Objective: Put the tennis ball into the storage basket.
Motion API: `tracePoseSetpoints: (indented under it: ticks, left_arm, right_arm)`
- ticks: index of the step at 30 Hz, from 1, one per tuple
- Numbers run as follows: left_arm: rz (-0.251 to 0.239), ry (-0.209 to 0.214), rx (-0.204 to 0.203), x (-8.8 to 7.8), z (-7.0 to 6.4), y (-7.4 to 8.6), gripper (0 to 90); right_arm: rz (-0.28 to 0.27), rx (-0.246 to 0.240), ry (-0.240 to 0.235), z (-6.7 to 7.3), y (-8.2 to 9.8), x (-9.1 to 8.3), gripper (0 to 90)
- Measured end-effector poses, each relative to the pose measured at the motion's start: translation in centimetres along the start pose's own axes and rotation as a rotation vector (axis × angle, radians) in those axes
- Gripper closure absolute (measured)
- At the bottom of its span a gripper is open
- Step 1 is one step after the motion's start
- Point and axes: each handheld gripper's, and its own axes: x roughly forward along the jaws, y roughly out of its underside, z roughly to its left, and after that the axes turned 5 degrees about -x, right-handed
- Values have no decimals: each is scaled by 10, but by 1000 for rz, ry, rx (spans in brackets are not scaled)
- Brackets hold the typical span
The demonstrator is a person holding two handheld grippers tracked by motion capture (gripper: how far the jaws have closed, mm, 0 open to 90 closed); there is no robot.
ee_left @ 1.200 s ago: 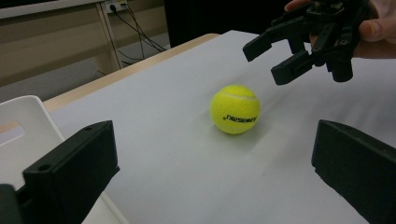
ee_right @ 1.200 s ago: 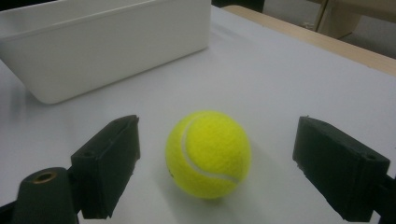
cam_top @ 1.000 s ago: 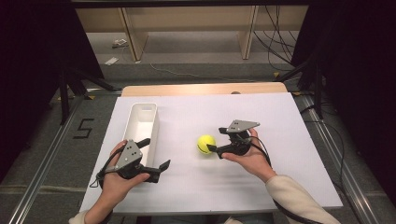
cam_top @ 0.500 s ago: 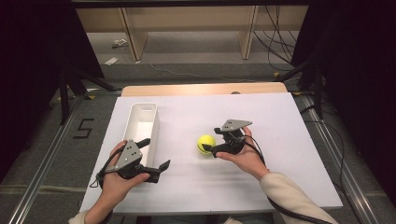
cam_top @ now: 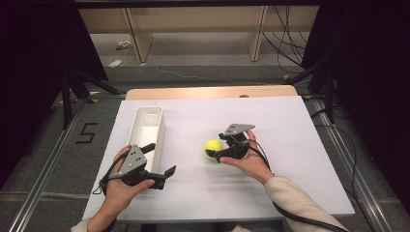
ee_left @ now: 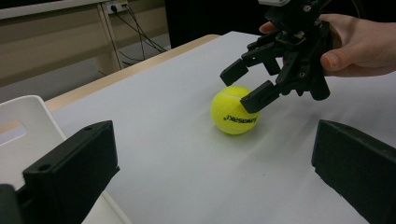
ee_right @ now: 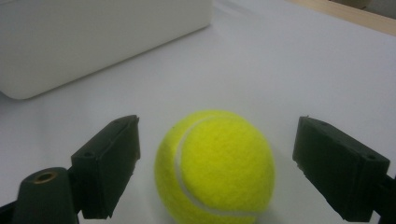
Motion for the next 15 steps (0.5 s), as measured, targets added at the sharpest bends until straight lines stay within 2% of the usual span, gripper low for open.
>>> tracePoseSetpoints:
  ticks: [15]
  left_arm:
    - [0,1,0,0,0,0,0]
  right_arm:
    - [37,12,-5,1,2,15,155]
